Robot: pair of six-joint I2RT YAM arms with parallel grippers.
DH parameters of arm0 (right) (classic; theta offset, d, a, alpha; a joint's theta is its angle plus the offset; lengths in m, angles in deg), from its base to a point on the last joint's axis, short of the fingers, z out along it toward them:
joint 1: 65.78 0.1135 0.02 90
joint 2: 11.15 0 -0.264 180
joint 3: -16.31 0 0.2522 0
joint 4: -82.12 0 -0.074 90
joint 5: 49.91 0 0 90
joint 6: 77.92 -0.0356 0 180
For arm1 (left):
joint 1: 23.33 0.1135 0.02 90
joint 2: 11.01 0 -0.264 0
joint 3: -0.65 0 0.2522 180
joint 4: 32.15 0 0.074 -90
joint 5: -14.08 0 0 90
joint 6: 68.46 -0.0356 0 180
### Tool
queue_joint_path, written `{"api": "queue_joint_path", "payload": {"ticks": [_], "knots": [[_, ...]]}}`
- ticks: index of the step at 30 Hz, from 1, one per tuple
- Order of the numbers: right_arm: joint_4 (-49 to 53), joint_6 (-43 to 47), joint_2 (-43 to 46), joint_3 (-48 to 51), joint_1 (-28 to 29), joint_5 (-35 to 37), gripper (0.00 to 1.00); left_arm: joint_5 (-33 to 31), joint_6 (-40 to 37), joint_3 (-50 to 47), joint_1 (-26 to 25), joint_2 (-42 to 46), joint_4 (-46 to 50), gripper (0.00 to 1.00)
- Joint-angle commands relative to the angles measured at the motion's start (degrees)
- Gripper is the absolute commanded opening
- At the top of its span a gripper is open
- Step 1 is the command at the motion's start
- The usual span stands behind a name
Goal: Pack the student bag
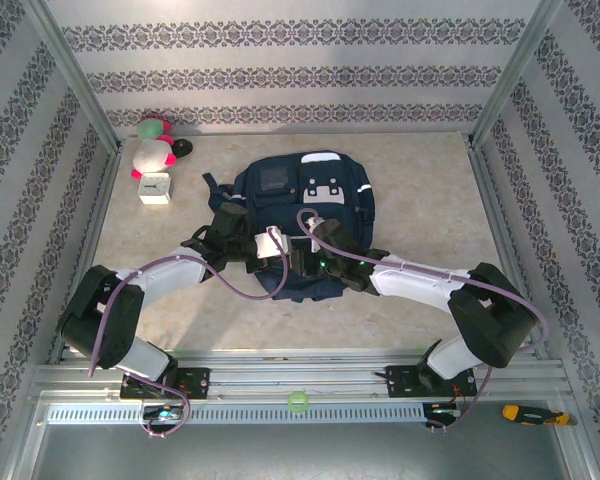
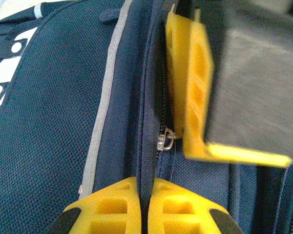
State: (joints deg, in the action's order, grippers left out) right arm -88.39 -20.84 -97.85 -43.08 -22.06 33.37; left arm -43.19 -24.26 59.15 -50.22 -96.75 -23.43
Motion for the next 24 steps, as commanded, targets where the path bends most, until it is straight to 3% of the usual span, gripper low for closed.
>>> {"api": "queue_joint_path", "payload": {"ticks": [1,3,10,15,19,21,24], "knots": [[3.13,1.46,-0.47,-1.27,-0.48,5.45,0.08,2.34,1.09,0.54,-0.27,2.94,-0.13,0.00],[4.23,1.93,0.89,-1.05,-0.50,6.26,0.00,0.50,0.40,0.61,-0.13,2.71,0.39,0.00],[8.93,4.16,8.54,2.94,-4.64,4.98,0.00,-1.99,-2.85,0.36,3.14,1.72,2.37,0.00],[11.24,5.95,14.00,7.42,-12.56,-0.87,0.00,-2.43,-4.90,0.48,6.04,2.28,4.50,0.00],[10.02,7.31,14.91,7.88,-13.63,-5.73,0.00,-2.52,-5.40,0.39,6.62,2.65,5.04,0.00],[8.27,7.40,14.02,7.62,-13.58,-9.01,0.00,-2.00,-4.82,0.40,6.64,2.77,5.02,0.04],[7.11,7.19,13.21,7.42,-13.37,-10.58,0.00,-0.39,-4.12,0.71,6.66,3.68,5.61,0.20]]}}
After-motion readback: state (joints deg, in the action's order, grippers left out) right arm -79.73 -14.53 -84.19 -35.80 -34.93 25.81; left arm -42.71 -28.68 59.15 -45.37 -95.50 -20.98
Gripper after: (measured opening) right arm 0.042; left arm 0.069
